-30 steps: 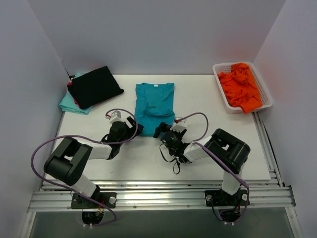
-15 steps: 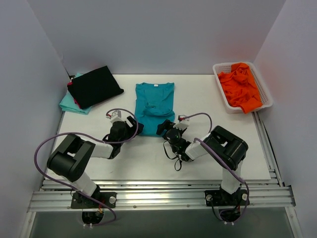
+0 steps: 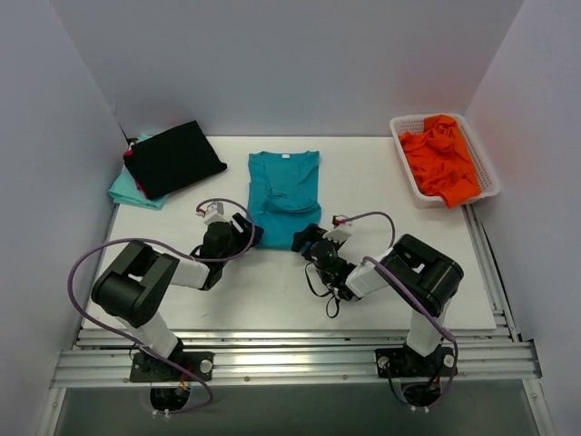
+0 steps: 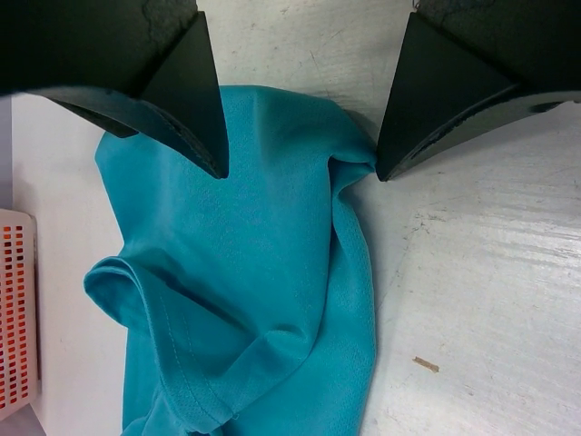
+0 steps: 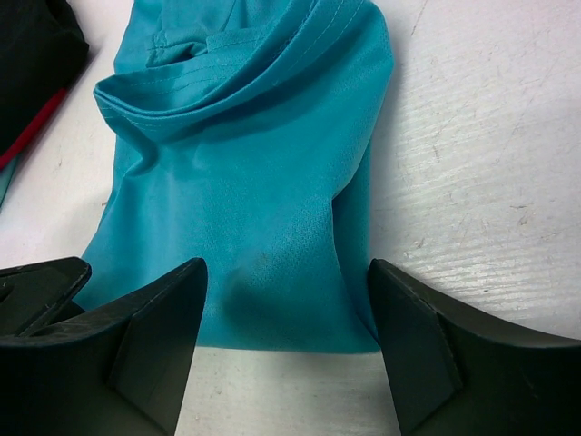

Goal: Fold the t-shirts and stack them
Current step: Fold the tshirt

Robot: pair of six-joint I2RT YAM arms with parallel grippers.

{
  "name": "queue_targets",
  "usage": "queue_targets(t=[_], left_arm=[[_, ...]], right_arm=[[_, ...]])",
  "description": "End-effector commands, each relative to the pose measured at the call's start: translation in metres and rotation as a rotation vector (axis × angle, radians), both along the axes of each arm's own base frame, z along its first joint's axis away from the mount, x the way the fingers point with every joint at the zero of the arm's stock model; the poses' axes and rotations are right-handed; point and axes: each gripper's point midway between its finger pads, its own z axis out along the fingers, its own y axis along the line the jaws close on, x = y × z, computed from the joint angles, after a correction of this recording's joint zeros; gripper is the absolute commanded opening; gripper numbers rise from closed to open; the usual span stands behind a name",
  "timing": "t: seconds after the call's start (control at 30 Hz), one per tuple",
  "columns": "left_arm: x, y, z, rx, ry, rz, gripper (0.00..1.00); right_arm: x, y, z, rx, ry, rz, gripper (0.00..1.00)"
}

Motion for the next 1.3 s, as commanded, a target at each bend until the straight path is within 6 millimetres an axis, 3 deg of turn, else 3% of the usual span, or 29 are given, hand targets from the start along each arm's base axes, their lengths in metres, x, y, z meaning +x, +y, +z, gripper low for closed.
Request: queue_targets(t=[0.0, 0.17, 0.23, 0.27, 0.3, 0.33, 0.37, 0.43, 0.6, 0.7, 0.8, 0.87, 0.97, 1.0, 1.03, 1.13, 1.27], left_arm=[[-0.015, 0.001, -0.029, 0.046, 0.101, -0.03, 0.76], [-0.015, 0.0, -0.029, 0.045, 0.1, -0.03, 0.73], [-0.015, 0.0, -0.031, 0.046, 0.104, -0.031, 0.65], [-0.014, 0.0, -0.031, 0.048, 0.102, -0.03, 0.57], [-0.014, 0.001, -0.031, 0.048, 0.103, -0.029, 0.35], [-0.014, 0.001, -0.033, 0.05, 0.107, -0.029, 0.18], [-0.013, 0.001, -0.033, 0.052, 0.11, -0.027, 0.04], [-0.013, 0.002, -0.036, 0.06, 0.118, -0.022, 0.02], [-0.02, -0.004, -0.031, 0.036, 0.117, -0.051, 0.02], [-0.035, -0.017, -0.012, 0.021, 0.102, -0.085, 0.02], [-0.058, -0.028, 0.02, 0.034, 0.078, -0.116, 0.02], [-0.074, -0.027, 0.053, 0.038, 0.049, -0.121, 0.02], [-0.099, -0.02, 0.098, 0.05, -0.019, -0.112, 0.02], [-0.104, -0.015, 0.122, 0.015, -0.069, -0.106, 0.02], [-0.114, -0.008, 0.118, 0.045, -0.04, -0.109, 0.02], [-0.125, 0.007, 0.14, 0.035, -0.078, -0.089, 0.02], [-0.13, 0.016, 0.148, 0.031, -0.093, -0.07, 0.02]], right_arm=[[-0.028, -0.014, -0.055, -0.123, 0.162, 0.041, 0.68], [-0.028, -0.007, -0.063, -0.109, 0.17, 0.066, 0.57], [-0.028, -0.005, -0.063, -0.103, 0.168, 0.074, 0.48], [-0.029, -0.005, -0.064, -0.102, 0.169, 0.075, 0.41], [-0.029, -0.006, -0.063, -0.101, 0.168, 0.076, 0.33], [-0.03, -0.005, -0.061, -0.096, 0.163, 0.08, 0.19], [-0.031, -0.005, -0.061, -0.094, 0.162, 0.083, 0.14], [-0.034, -0.006, -0.057, -0.089, 0.154, 0.087, 0.01], [-0.046, -0.002, -0.045, -0.105, 0.137, 0.092, 0.0], [-0.059, 0.004, -0.025, -0.134, 0.125, 0.093, 0.0], [-0.075, 0.009, 0.012, -0.14, 0.094, 0.09, 0.0], [-0.085, 0.005, 0.043, -0.133, 0.075, 0.082, 0.0], [-0.098, -0.007, 0.075, -0.143, 0.064, 0.057, 0.0], [-0.102, -0.012, 0.081, -0.148, 0.06, 0.049, 0.0], [-0.108, -0.021, 0.089, -0.158, 0.058, 0.044, 0.0], [-0.117, -0.035, 0.105, -0.143, 0.049, 0.02, 0.0], [-0.119, -0.051, 0.109, -0.173, 0.06, -0.025, 0.0]])
